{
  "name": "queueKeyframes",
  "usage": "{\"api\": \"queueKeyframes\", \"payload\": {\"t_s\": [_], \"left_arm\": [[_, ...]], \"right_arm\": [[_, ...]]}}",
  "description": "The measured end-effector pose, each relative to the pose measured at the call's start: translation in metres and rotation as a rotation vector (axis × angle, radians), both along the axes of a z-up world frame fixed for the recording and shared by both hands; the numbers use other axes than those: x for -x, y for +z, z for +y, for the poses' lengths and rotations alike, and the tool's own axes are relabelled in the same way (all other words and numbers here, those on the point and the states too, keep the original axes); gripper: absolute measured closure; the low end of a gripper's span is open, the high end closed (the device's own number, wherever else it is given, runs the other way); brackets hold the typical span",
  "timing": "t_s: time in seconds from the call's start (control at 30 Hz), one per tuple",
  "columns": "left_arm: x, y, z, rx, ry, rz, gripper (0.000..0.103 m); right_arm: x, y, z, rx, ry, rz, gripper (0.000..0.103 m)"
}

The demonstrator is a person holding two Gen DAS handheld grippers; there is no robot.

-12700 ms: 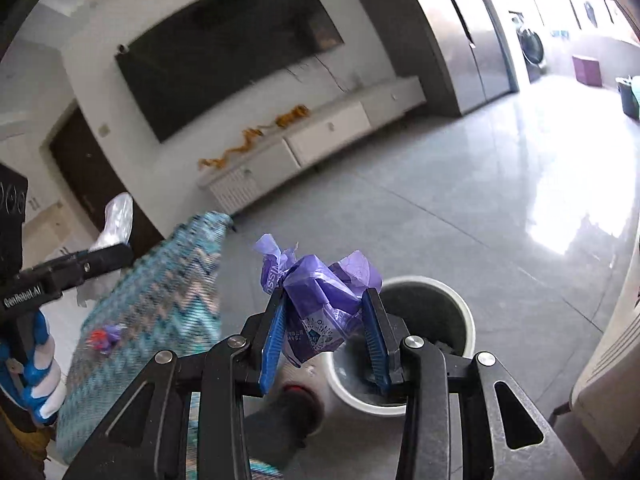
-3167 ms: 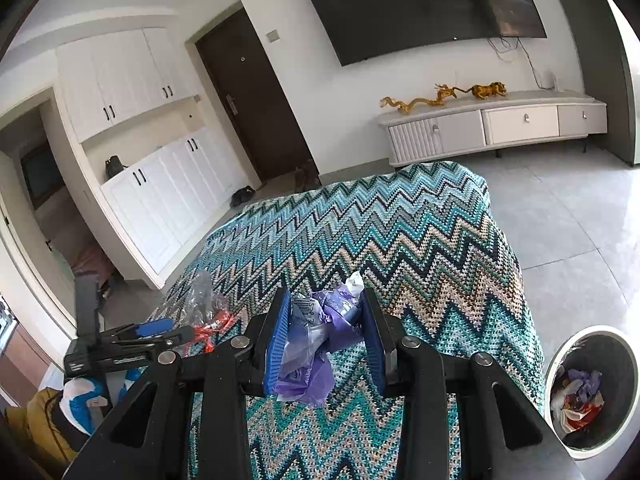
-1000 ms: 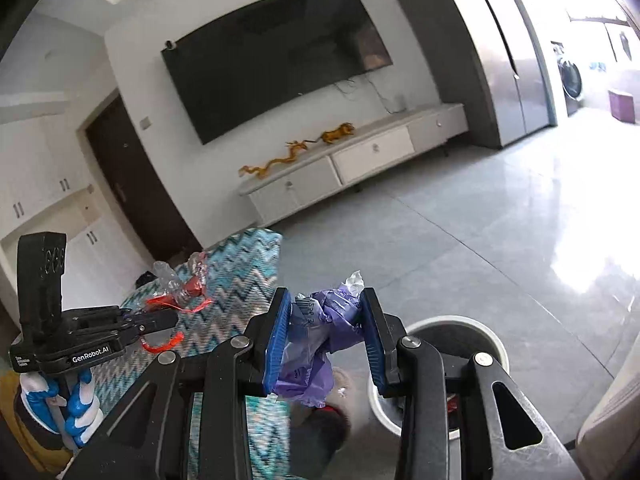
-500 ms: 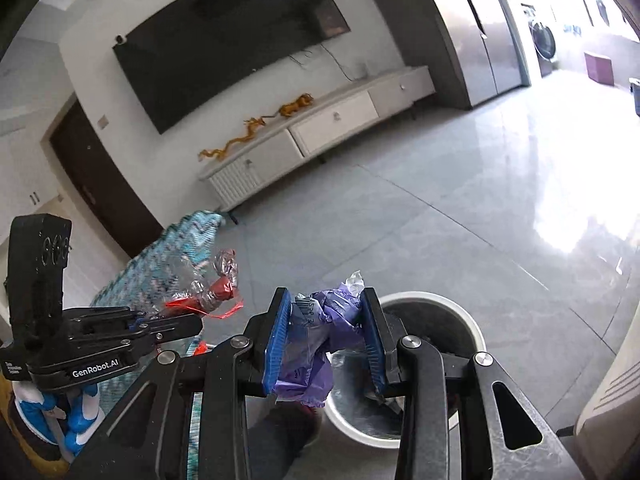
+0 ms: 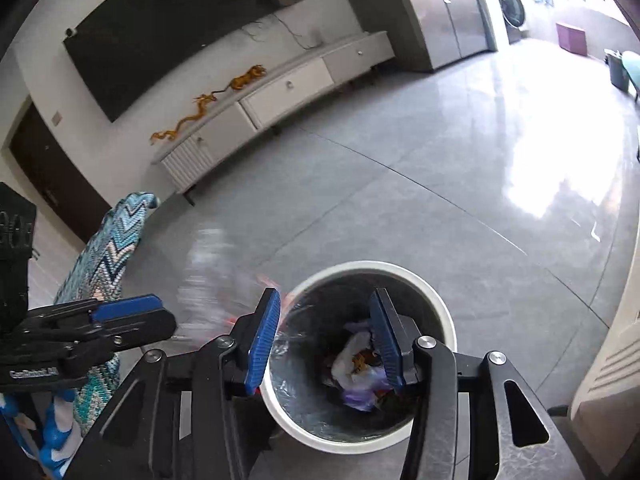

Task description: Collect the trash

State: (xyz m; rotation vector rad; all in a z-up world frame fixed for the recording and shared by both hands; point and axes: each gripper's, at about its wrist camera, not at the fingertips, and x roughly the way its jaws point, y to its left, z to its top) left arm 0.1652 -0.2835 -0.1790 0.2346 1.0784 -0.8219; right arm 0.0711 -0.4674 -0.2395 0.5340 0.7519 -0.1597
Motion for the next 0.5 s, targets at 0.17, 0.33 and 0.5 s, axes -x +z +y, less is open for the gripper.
{"api": "queueKeyframes", "payload": {"t_s": [0.17,0.33,0.5], "left_arm": [[0.007,0.010,0.011,0.017,0.010,-0.018,0.058],[0.015,0.031,0.040,0.014,0.048,-0.075,0.058],[0.028,0.062,0.075,0.019,0.100,-0.168,0.058]], "right_arm": [[0.011,0.003,0.000,-0.006,-0.023,-0.002,0.055],[0.021,0.020,0.009,0.001,-0.033,-0.029,0.054],[0.028,0.049,0.033,0.019,-0.002,-0.079,0.053]]}}
